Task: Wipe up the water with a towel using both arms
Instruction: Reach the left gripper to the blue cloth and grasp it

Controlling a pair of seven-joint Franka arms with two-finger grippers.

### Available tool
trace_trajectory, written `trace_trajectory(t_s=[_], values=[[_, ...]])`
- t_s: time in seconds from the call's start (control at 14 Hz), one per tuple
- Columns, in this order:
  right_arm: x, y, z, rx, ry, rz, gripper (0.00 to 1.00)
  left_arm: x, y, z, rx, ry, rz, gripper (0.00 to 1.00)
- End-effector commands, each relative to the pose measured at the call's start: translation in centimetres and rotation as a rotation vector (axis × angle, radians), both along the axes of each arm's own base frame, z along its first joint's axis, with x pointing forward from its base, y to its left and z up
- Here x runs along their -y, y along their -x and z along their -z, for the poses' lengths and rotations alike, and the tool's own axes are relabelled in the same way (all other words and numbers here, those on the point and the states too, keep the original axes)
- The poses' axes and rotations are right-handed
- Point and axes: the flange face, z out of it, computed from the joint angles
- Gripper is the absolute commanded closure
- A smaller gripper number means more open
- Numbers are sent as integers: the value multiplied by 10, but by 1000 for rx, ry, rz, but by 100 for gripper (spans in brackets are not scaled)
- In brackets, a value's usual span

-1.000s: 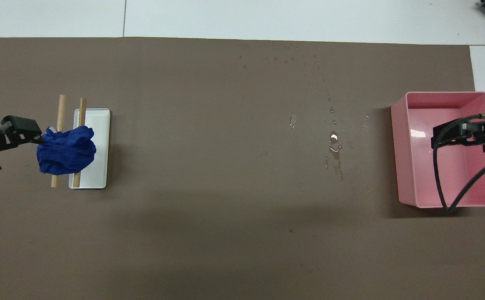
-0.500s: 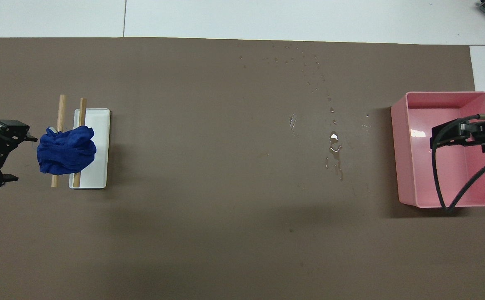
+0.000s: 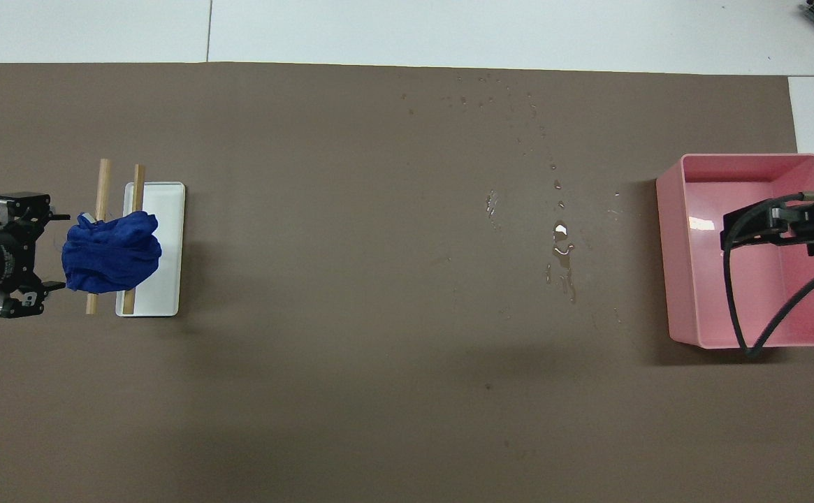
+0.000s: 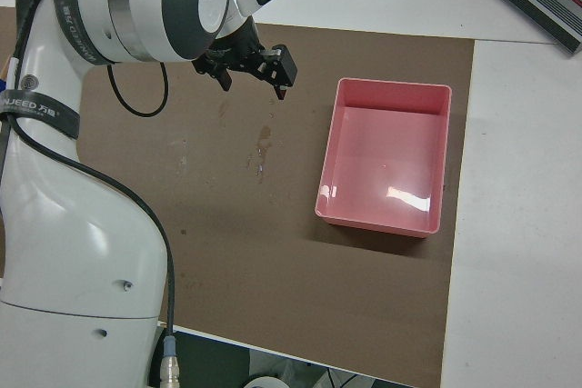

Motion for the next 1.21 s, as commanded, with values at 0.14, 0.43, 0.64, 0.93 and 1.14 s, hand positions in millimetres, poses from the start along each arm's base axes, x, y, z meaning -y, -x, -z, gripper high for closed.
trace_trajectory(t_s=[0.14, 0.43, 0.64, 0.93, 1.14], values=[[-1, 8, -1, 1, -11, 24, 0, 5, 0, 18, -13, 17, -19, 0], [-2, 7, -2, 4, -11, 24, 0, 7, -6, 33, -19, 17, -8, 0], [-2, 7, -2, 6, -9, 31, 0, 15, -7, 38, -28, 15, 12, 4], [-3, 7, -2, 8, -9, 34, 0, 19, -7, 38, -54, 17, 18, 86], [-3, 6, -2, 19, -9, 39, 0, 20, -6, 39, -71, 17, 22, 100]])
